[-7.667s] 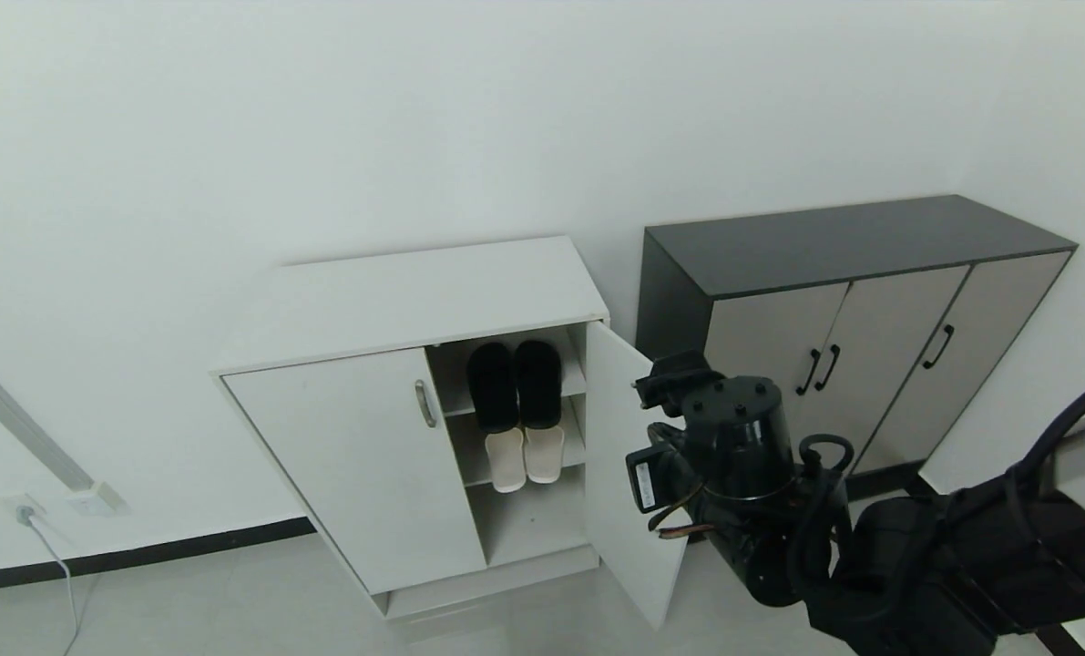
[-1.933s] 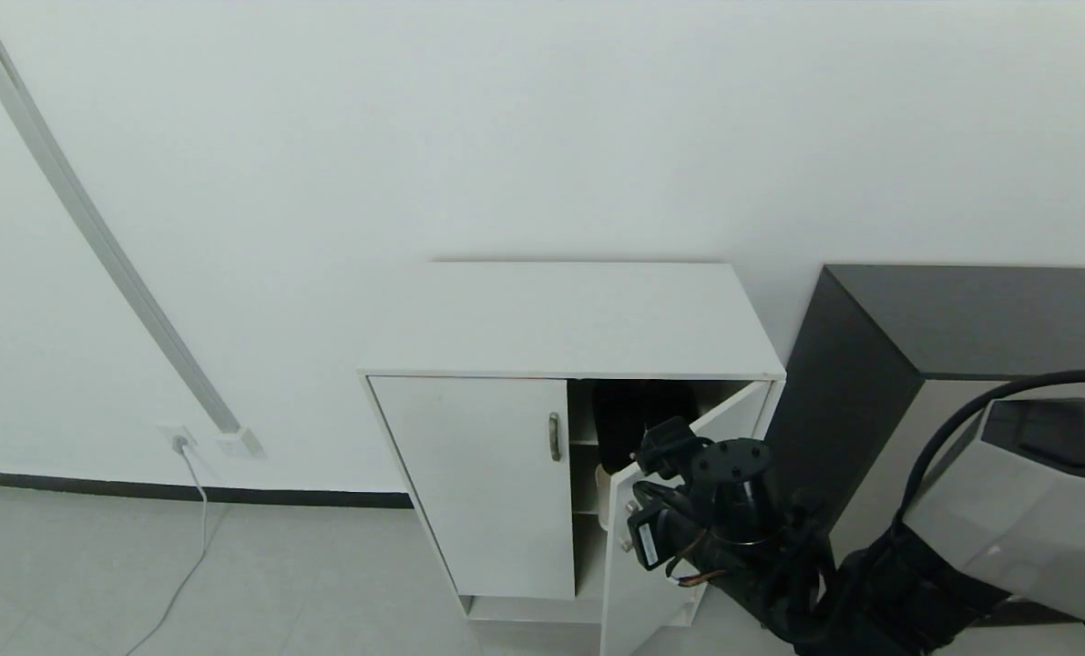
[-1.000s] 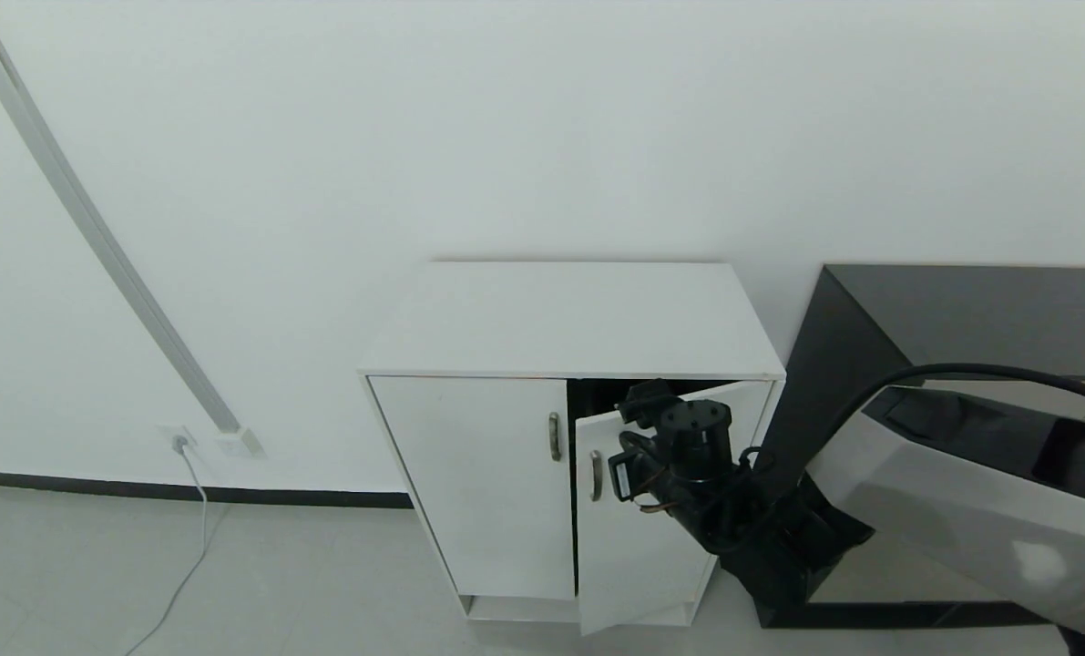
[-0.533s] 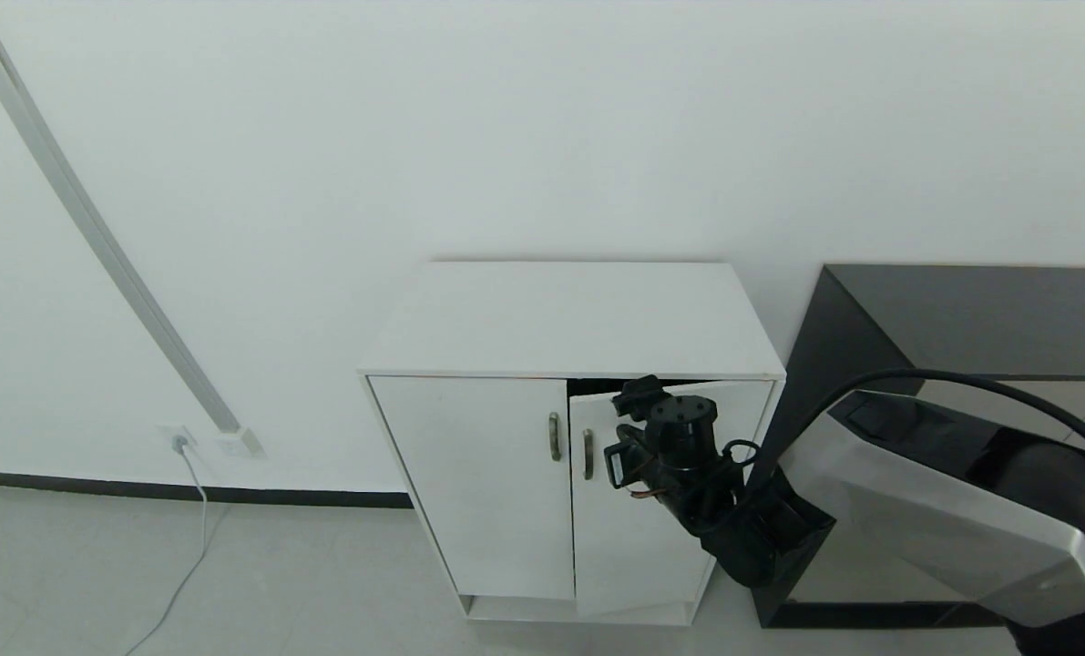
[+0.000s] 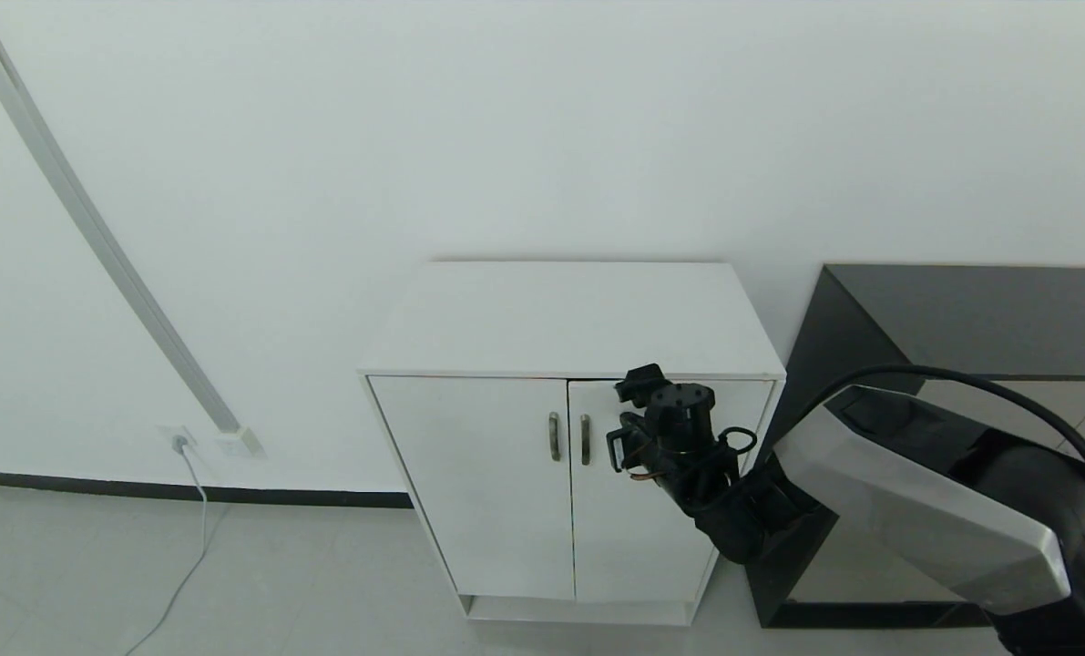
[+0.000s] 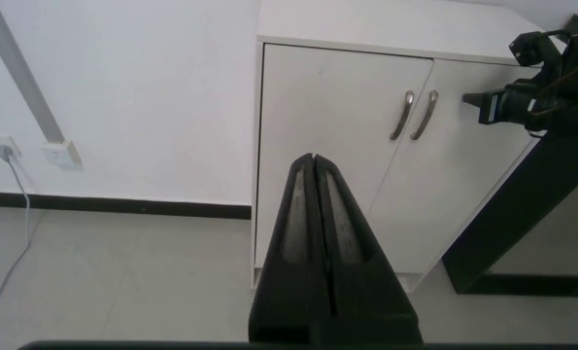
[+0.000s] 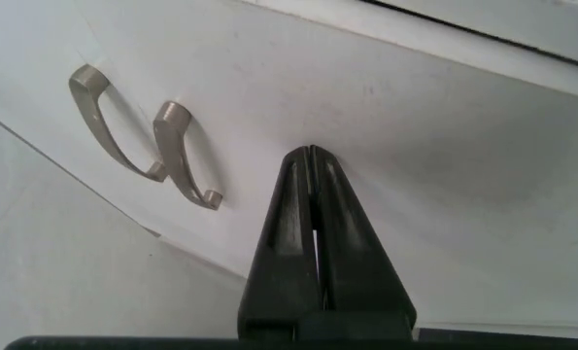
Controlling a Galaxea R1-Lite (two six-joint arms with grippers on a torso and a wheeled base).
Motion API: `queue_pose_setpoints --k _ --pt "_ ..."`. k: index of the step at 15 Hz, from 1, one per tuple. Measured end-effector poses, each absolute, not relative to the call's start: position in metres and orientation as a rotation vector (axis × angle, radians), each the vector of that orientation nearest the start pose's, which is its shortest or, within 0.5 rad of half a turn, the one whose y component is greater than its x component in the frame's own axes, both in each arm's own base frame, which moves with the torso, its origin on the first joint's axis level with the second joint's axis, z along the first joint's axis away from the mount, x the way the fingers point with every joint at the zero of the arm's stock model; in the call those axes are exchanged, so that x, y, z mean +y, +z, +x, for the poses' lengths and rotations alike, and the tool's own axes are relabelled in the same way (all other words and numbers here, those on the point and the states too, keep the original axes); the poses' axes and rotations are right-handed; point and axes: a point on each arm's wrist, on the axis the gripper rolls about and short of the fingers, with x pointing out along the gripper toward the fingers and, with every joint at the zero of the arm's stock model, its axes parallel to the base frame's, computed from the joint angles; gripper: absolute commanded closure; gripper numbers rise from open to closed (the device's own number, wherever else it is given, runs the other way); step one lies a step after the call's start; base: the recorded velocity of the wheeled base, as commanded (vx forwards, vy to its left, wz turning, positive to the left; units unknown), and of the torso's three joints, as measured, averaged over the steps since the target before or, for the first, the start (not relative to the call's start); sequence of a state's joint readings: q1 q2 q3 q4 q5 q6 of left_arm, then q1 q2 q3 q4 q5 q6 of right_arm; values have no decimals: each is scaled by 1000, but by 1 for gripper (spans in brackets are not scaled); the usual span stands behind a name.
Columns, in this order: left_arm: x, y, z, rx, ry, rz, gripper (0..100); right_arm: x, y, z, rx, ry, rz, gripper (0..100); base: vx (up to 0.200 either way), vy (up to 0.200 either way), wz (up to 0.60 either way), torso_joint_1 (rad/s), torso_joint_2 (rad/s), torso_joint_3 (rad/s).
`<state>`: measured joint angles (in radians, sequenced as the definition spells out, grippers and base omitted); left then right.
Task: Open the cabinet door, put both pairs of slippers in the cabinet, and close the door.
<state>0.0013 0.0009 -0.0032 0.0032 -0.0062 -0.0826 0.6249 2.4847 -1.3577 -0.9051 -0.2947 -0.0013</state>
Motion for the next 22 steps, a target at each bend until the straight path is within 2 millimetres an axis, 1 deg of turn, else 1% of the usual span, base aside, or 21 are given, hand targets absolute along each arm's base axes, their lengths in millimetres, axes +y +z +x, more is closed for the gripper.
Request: queue_pose_setpoints --k 11,16,19,22 --pt "0 76 -23 1 -4 -83 100 272 30 404 199 309 -98 100 0 0 0 0 0 0" --pt "0 76 -23 1 -5 -83 100 271 33 408 198 304 -96 100 0 0 0 0 0 0" --pt "0 76 -23 1 -4 -83 100 268 33 404 206 303 -97 100 0 0 0 0 0 0" --pt "0 76 -23 1 -4 -83 100 263 42 391 210 308 -99 100 0 0 0 0 0 0"
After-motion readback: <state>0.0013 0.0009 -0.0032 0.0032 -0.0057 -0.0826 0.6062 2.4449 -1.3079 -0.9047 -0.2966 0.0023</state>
